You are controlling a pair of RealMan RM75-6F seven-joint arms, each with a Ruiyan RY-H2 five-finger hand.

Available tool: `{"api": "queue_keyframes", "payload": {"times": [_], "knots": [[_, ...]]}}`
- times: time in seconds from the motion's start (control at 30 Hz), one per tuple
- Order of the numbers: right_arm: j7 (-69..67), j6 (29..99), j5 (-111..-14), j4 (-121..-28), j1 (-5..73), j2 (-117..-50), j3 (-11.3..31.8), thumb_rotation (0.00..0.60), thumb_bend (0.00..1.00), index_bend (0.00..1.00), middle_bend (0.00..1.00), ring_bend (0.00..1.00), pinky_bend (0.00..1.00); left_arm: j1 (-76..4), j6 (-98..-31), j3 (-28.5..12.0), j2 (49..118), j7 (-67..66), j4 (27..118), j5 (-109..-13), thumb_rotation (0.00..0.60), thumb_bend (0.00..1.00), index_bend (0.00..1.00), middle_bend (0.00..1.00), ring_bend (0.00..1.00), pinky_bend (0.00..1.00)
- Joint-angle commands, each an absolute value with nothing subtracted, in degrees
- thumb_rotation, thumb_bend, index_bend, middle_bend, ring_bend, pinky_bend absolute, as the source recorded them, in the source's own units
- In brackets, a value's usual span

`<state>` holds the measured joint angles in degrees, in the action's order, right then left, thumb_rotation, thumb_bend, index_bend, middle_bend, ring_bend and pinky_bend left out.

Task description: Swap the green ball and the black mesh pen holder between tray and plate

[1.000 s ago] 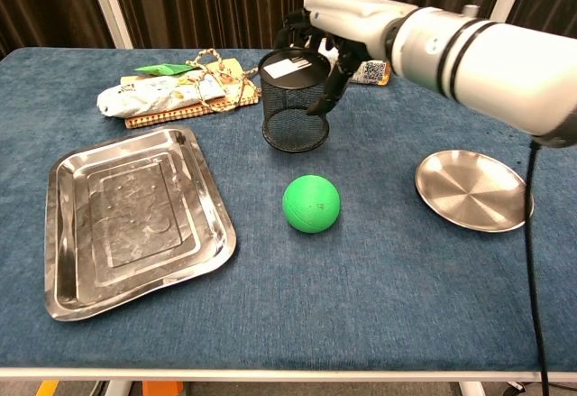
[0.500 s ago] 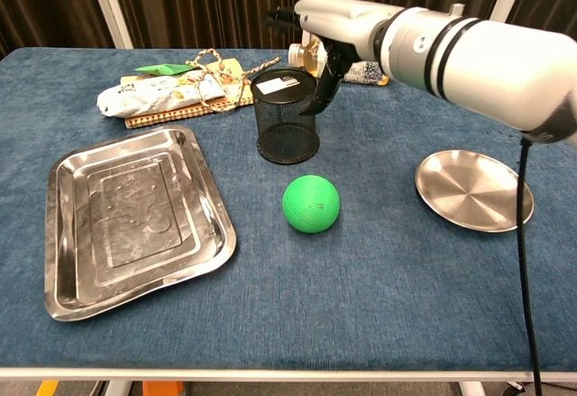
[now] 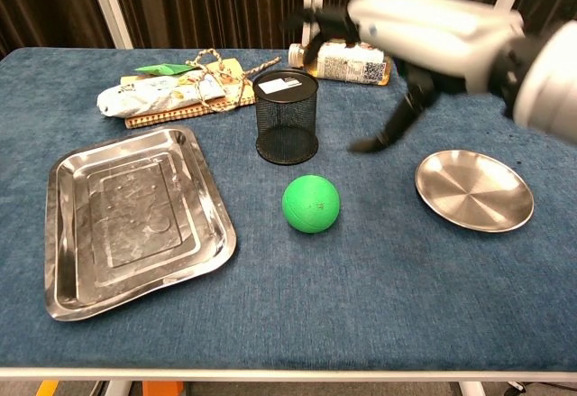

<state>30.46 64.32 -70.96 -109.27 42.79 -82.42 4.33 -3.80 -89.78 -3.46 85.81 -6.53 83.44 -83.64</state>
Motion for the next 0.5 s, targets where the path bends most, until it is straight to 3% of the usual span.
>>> {"api": "queue_keyframes", "payload": {"times": [0.03,0.5], "knots": [[31.4,63.3,-70.3,-108.5,42.0,-83.5,3.0,0.6,0.09,0.04,0.21,0.12,0.17,-3.8,-89.9,-3.4,85.7,-6.7,83.8,-84.0,0.6,0.09,0.13,0.15,0.08,0.3],[35.6,57.9,-62.3,-103.1,44.8,-90.0,4.4,0.6,0.1,0.06,0.21,0.12,0.19,-3.5,-89.6,-2.4,85.4,-5.1,83.1,-85.5,0.6,0.09,0.13,0.15,0.08,0.3]]}}
